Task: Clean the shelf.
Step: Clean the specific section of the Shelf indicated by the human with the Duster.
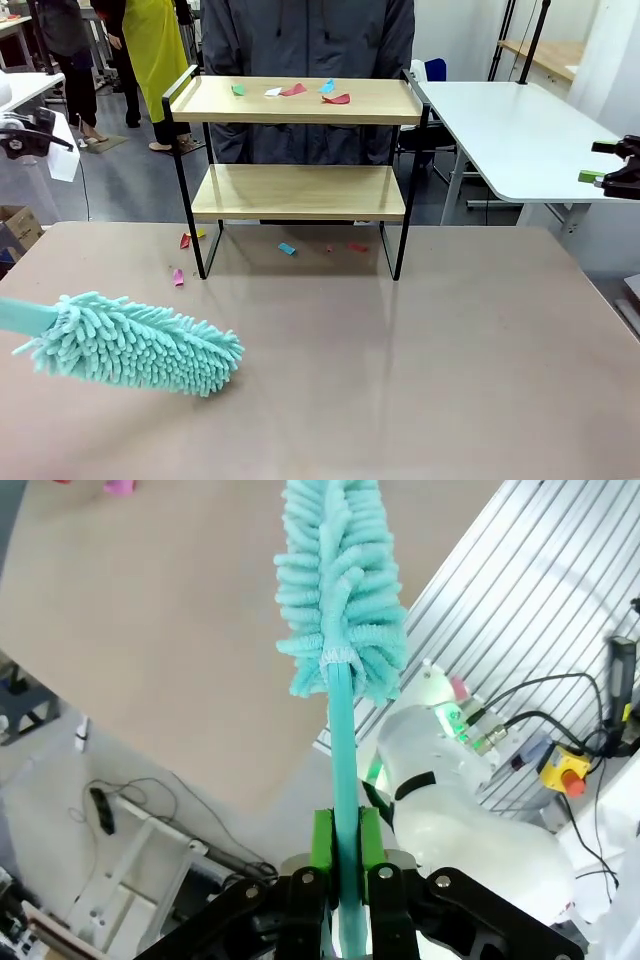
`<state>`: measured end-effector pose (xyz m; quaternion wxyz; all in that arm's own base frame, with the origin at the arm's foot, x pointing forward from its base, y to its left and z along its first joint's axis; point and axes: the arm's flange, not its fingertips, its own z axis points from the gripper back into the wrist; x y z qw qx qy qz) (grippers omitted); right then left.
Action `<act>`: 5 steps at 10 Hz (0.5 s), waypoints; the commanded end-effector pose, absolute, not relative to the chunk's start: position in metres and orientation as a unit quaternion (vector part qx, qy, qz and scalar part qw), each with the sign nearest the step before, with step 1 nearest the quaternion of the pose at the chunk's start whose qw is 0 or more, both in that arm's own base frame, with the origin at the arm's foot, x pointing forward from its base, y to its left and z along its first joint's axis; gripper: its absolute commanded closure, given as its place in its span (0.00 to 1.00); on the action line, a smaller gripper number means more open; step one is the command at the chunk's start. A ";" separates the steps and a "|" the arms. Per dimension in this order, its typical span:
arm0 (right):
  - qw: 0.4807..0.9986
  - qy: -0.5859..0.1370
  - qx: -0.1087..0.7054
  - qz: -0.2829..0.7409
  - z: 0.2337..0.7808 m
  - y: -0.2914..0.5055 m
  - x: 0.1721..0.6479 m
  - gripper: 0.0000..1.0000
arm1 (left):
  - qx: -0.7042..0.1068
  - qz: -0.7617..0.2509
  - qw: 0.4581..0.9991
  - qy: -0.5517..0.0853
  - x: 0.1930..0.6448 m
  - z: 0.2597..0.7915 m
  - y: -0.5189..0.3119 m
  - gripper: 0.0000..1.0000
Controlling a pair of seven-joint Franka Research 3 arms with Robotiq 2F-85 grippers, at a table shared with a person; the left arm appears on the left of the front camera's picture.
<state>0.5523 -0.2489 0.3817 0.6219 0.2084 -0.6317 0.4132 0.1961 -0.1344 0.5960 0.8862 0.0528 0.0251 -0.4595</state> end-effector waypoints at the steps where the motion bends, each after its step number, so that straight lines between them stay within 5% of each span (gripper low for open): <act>1: 0.628 -0.626 0.210 0.411 0.389 -0.247 0.552 0.00 | 0.038 -0.453 0.890 0.022 0.194 0.595 -0.134 0.87; 5: 0.628 -0.626 0.210 0.411 0.389 -0.247 0.552 0.00 | 0.038 -0.453 0.890 0.022 0.194 0.595 -0.134 0.87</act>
